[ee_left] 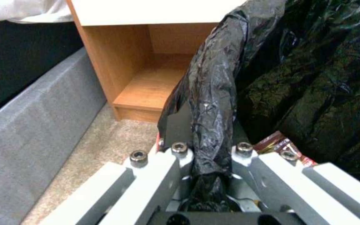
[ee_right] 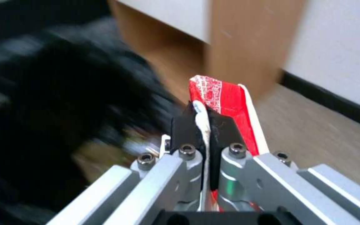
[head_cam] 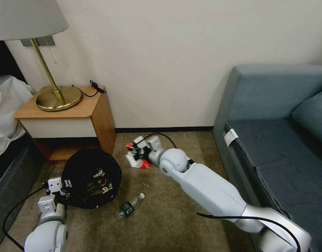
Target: Pick up the trash bin, then pick up the garbage on the floor and place it into the trash bin.
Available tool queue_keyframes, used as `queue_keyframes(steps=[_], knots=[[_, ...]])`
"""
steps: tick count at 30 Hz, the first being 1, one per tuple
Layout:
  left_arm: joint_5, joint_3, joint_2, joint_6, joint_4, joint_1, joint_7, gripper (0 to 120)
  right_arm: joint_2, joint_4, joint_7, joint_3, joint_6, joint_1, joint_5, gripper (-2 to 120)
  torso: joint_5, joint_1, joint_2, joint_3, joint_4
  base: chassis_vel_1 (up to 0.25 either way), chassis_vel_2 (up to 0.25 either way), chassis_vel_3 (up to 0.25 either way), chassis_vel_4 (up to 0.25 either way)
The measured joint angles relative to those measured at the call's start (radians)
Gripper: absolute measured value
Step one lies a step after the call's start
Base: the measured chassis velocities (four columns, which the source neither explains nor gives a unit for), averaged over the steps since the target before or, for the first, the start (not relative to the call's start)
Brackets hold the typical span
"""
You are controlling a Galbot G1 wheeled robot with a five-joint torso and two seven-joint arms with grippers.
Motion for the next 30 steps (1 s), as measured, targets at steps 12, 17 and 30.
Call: queue_keyframes(steps=[12,17,30], knots=[[0.013,0.029,-0.03,-0.003,0.005,-0.003,0.002,4,0.095,-0.043,0.044,-0.134,0.176,-0.023,0.067,0,0.0,0.0,0.0,0.0,0.0,0.0,0.0,0.0,0.0],[0.021,0.036,-0.039,-0.006,0.013,-0.007,0.001,4,0.108,-0.053,0.061,-0.16,0.192,-0.039,0.051,0,0.0001,0.0,0.0,0.0,0.0,0.0,0.0,0.0,0.0],[0.025,0.047,-0.057,-0.007,0.018,-0.013,0.0,4,0.099,-0.036,0.101,-0.198,0.175,-0.068,0.022,32,0.0002,0.0,0.0,0.0,-0.0002,0.0,0.0,0.0,0.0]])
